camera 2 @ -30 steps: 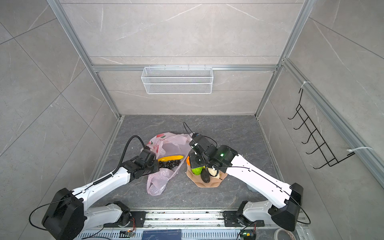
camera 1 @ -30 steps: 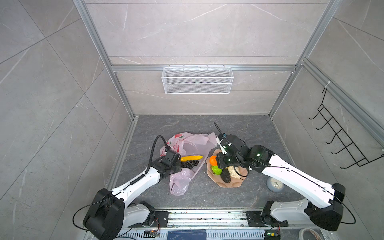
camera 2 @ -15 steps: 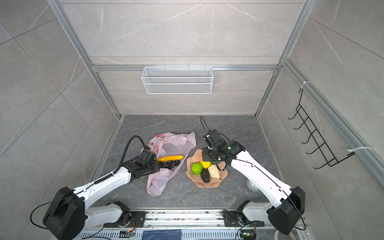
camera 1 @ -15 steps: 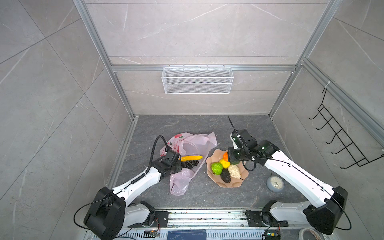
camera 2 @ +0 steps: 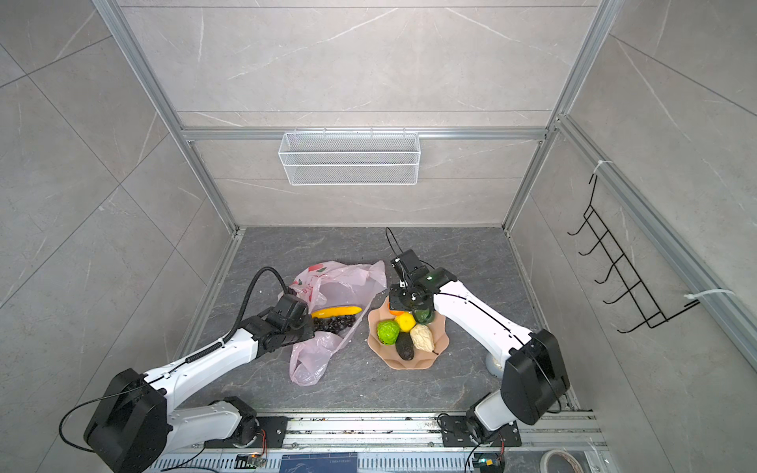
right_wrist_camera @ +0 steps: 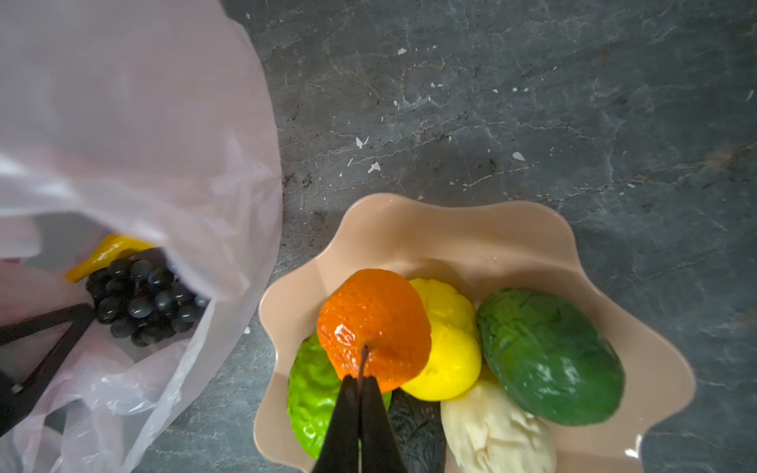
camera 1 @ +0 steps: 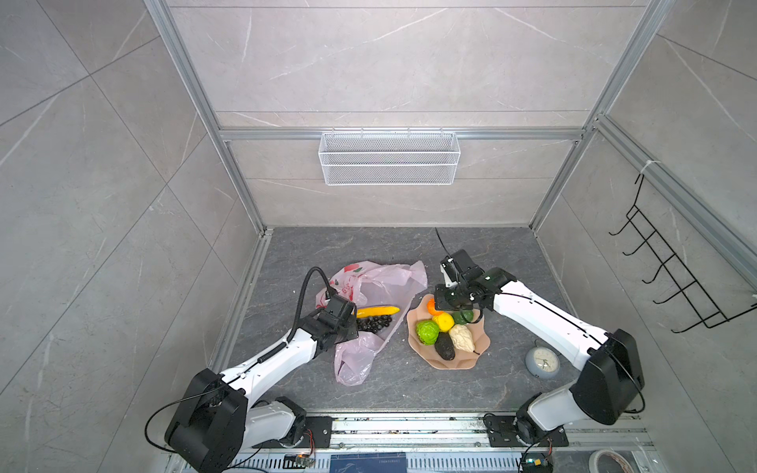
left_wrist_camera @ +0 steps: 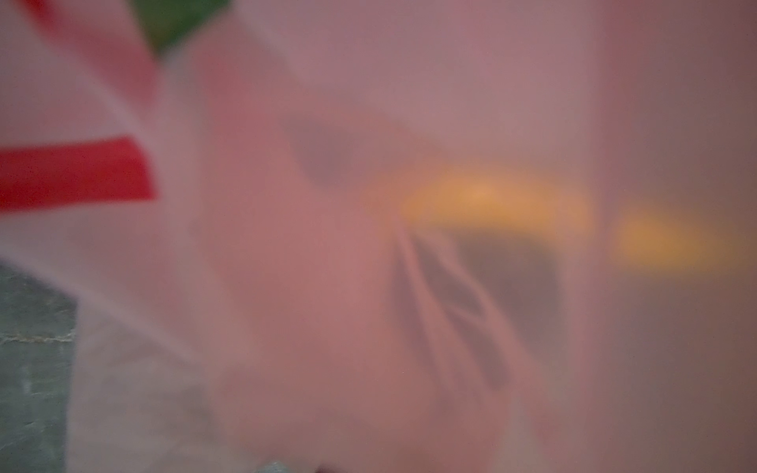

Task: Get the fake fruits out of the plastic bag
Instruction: 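Lift the orange fruit out and carry it over the peach bowl, then lower the orange into the bowl and open the right gripper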

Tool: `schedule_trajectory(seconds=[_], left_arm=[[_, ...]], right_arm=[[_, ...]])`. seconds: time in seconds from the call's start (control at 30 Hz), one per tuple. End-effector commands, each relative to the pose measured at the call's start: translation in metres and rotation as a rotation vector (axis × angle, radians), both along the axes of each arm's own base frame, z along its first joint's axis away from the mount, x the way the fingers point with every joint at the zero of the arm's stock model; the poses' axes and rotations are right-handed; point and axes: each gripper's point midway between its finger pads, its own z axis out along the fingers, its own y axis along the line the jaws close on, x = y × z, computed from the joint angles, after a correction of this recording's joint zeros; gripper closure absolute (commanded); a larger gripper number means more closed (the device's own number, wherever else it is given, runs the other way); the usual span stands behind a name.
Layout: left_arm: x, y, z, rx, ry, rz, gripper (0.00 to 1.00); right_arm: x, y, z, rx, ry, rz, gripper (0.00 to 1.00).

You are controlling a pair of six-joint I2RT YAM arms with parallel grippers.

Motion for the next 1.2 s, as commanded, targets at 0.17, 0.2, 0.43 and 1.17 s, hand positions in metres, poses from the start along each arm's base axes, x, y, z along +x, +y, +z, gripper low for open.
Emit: schedule_trajectory(seconds=[0.17, 0.2, 0.43, 1.17], left_arm=[[0.001, -0.002, 0.007, -0.021, -0.017, 0.014, 0.93], [0.001, -0.002, 0.009, -0.02, -0.021, 0.013, 0.93], [0.001, 0.001, 0.011, -0.01, -0.026, 0.015, 0.93], [0.013, 0.021, 0.048, 0.139, -0.111, -0.003, 0.97]], right_arm=[[0.022, 0.012, -0.02, -0.004, -0.006, 0.011, 1.0], [0.023, 0.012, -0.022, -0.009, -0.006, 0.012, 1.0], [0.025, 0.007, -0.03, -0.04, -0.01, 0.0, 1.0], [-0.01, 0.027, 0.046, 0.019, -0.19, 0.033, 0.52]])
